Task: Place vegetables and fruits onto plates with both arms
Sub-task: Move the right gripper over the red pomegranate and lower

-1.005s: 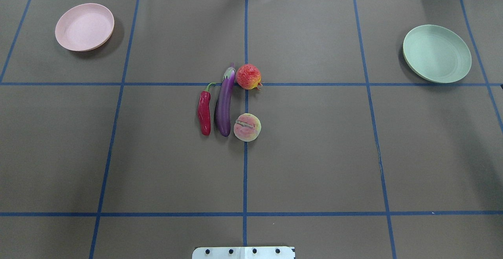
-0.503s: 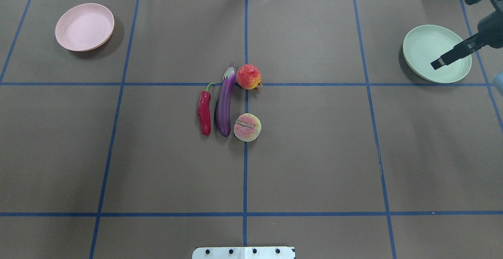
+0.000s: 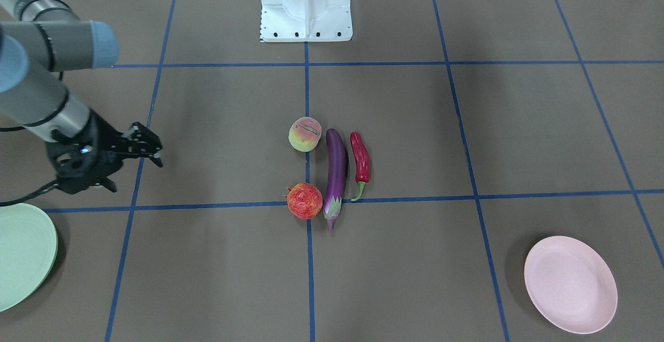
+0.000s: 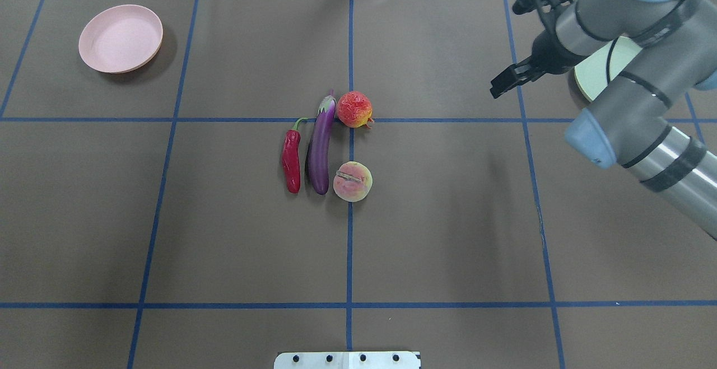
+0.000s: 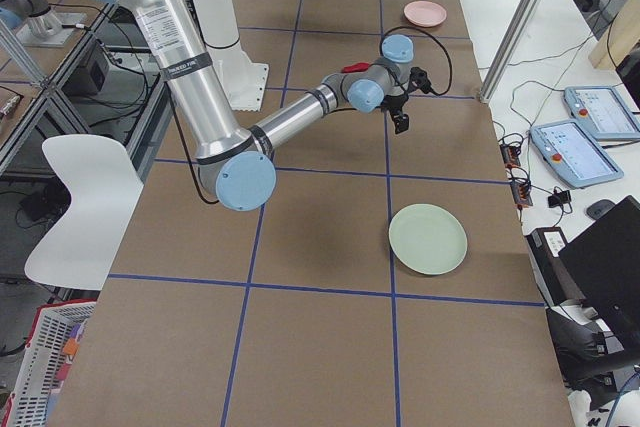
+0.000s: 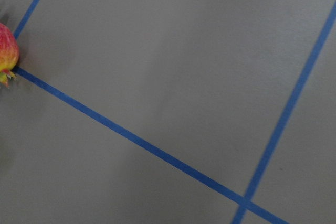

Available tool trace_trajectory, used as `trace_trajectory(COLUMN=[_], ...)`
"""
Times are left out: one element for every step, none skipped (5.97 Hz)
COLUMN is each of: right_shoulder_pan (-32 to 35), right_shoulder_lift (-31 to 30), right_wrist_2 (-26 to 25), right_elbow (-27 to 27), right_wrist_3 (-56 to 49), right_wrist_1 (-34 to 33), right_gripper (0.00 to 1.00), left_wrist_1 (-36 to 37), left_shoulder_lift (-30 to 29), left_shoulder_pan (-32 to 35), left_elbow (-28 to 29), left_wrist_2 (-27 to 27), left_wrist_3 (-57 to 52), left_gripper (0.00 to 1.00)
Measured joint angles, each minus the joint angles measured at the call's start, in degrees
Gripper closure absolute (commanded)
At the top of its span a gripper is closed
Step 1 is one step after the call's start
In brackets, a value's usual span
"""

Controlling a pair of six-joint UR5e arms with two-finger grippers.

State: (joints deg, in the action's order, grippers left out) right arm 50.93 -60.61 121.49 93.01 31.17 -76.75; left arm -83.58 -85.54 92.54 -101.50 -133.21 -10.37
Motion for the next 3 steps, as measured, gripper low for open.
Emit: trace_trajectory(right_shoulder_pan=[-3.88,-6.62,-8.79], right_shoulder_lift=[5.67,11.01,16.24], right_wrist_2=[-4.64,-8.03,-10.78], right_elbow=[-4.12,-8.62,-13.67], right_wrist_3=[5.38,9.82,14.10], right_wrist_1=[-0.17,-0.31,-0.35], right_gripper=[0.00,0.00,0.00], left_wrist_1=[0.00,0.00,0.00], left_shoulder_lift=[0.05,0.08,0.10], left_shoulder_pan=[-0.08,-0.16,-0.21], left_elbow=[0.04,0.09,0.13], left_wrist_2=[-0.02,-0.03,-0.03], left_wrist_3=[0.02,0.04,0.01], left_gripper=[0.00,0.00,0.00])
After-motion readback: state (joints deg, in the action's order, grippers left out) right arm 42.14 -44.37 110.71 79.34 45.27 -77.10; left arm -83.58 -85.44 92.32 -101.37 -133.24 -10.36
